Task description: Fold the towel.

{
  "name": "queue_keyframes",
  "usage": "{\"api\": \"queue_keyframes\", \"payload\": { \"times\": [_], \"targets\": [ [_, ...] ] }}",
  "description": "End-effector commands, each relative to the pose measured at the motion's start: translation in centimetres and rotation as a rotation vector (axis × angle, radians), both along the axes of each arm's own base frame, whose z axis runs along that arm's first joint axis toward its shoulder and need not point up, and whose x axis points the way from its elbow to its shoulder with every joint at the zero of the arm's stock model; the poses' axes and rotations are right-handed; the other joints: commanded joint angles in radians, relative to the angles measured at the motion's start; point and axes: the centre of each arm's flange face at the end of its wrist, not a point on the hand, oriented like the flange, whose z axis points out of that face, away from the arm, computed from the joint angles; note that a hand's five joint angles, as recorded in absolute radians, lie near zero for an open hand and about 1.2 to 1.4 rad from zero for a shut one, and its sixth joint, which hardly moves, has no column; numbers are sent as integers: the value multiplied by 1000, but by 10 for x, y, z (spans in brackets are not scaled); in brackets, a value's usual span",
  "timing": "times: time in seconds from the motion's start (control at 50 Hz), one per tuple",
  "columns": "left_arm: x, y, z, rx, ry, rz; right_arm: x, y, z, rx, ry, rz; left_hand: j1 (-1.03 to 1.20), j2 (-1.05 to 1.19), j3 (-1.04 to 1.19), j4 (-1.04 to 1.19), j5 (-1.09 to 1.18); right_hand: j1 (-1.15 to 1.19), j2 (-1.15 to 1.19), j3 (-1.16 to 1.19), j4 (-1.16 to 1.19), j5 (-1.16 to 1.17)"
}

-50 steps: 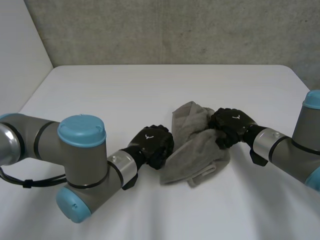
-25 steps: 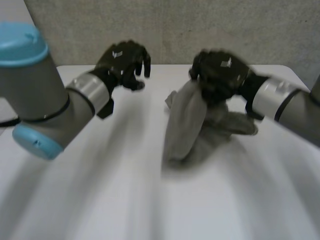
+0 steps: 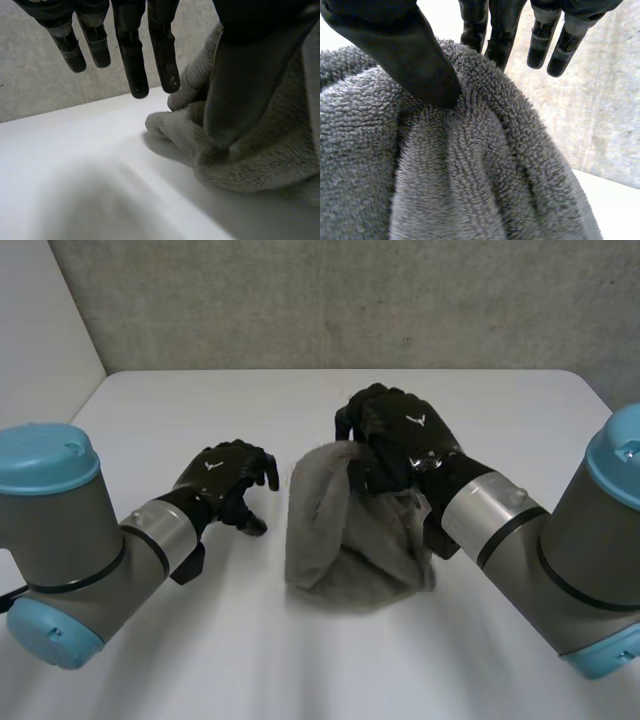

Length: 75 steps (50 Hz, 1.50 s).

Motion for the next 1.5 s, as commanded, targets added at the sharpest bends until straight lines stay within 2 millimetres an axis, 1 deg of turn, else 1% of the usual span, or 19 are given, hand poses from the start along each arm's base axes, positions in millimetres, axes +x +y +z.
{"api": "queue_keyframes", "payload": {
  "times": [0.02, 0.14, 0.22, 0.24, 0.26, 0.28, 0.3, 0.36, 0.74, 1.0, 1.08, 1.14, 1.18, 1.2, 1.26, 1.3, 1.44, 1.48, 1.5],
  "targets": [
    [1, 10, -5, 25, -8, -11, -46, -37, -23, -26, 160, -179, -197, -199, -58, -66, -184, 112, 106, -52, -76, 97],
    [-9, 16, -6, 40, 16, -48, -87, -45, -59, 28, 315, -237, -291, -293, -58, -66, -278, 112, 106, -52, -76, 97],
    [-24, 21, -17, 91, 48, -81, -95, -43, -67, 58, 323, -222, -346, -349, -58, -66, -334, 31, 24, -52, -76, 16],
    [-25, 21, -17, 91, 48, -82, -97, -43, -70, 67, 321, -216, -346, -349, -58, -66, -334, -347, -353, -52, -76, -362],
    [-31, 24, -20, 111, 58, -96, -97, -43, -70, 67, 321, -216, -352, -355, -58, -66, -340, -350, -357, -52, -76, -366],
    [-36, 27, -25, 133, 65, -108, -98, -42, -72, 75, 323, -213, -352, -355, -58, -66, -340, -757, -764, -52, -76, -772],
    [-37, 27, -25, 133, 65, -108, -99, -41, -73, 85, 322, -213, -352, -355, -58, -66, -340, -947, -954, -52, -76, -963],
    [-44, 32, -31, 169, 81, -122, -100, -39, -76, 91, 327, -216, -352, -355, -58, -66, -340, -987, -994, -52, -76, -1002],
    [-63, 81, -45, 227, 52, -222, -102, -40, -78, 39, 356, -152, -297, -299, -58, -66, -284, -982, -989, -52, -76, -997],
    [-62, 72, -58, 202, 23, -140, -108, -41, -78, -63, 513, -102, -279, -282, -58, -66, -267, -735, -742, -52, -76, -751],
    [-62, 71, -61, 206, 19, -137, -106, -39, -79, -58, 496, -52, -173, -176, -58, -66, -161, -676, -683, -52, -76, -691],
    [-61, 72, -64, 213, 15, -138, -104, -38, -80, -53, 472, -3, 59, 56, -58, -66, 71, -609, -616, -52, -76, -624],
    [-61, 73, -65, 217, 12, -139, -104, -38, -80, -42, 449, 35, 357, 354, -58, -66, 369, -431, -438, -52, -76, -446],
    [-61, 73, -65, 217, 12, -139, -104, -38, -80, -42, 449, 35, 358, 355, -58, -66, 371, -430, -437, -52, -76, -445],
    [-61, 72, -60, 211, 21, -143, -102, -37, -77, -32, 432, 71, 712, 709, -58, -66, 725, 7, 0, -52, -76, -8],
    [-60, 69, -56, 201, 30, -135, -101, -36, -77, -27, 429, 79, 713, 710, -58, -66, 725, 111, 104, -52, -76, 96],
    [-52, 55, -11, 99, 106, -104, -97, -37, -71, -24, 414, 113, 713, 710, -58, -66, 725, 112, 106, -52, -76, 97],
    [-47, 48, -1, 76, 121, -85, -96, -41, -67, -45, 415, 106, 713, 710, -58, -66, 725, -628, -635, -52, -76, -643],
    [-43, 44, 8, 57, 135, -77, -96, -41, -67, -45, 415, 106, 713, 710, -58, -66, 725, -632, -639, -52, -76, -647]
  ]
}}
